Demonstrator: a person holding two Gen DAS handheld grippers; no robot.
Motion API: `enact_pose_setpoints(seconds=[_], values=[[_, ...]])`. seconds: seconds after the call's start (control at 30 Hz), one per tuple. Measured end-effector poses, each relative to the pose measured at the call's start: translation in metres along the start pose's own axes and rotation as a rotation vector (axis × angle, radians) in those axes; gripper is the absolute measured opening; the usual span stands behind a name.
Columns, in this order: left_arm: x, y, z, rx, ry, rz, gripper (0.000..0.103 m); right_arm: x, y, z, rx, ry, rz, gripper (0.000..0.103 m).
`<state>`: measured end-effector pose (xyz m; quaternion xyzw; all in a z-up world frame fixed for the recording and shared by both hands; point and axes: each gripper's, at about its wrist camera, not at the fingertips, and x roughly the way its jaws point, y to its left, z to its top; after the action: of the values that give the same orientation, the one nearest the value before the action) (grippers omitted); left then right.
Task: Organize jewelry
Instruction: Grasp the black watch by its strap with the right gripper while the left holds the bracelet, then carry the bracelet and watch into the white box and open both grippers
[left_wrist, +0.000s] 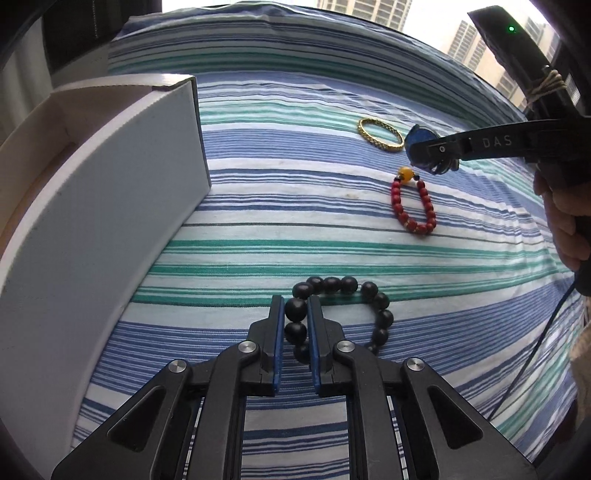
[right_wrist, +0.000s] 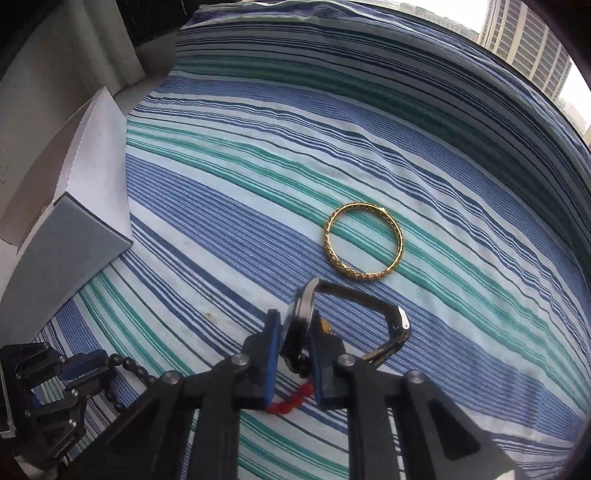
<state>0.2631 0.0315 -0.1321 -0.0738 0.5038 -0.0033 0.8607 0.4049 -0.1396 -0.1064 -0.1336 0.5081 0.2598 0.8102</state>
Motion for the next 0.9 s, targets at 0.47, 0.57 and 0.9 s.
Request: enact_pose_setpoints(seconds=[0.47,0.57,0.9], values=[[-0.044,-0.009,-0.007,0.030,-0.079,0.090,0.010,-0.075,0.038,-0.073,-0.002,-0.125,0.089,0.015],[-0.063,-0.006,-0.011,0.022,-0.092,0.073,0.010,-0.077,0.052,-0.076,-0.010,-0.130,0.098,0.015],[-0.172,0.042,0.007,-0.046,-0.185,-0.053,0.010,-0.128,0.105,-0.047,-0.060,-0.235,0.162,0.015]])
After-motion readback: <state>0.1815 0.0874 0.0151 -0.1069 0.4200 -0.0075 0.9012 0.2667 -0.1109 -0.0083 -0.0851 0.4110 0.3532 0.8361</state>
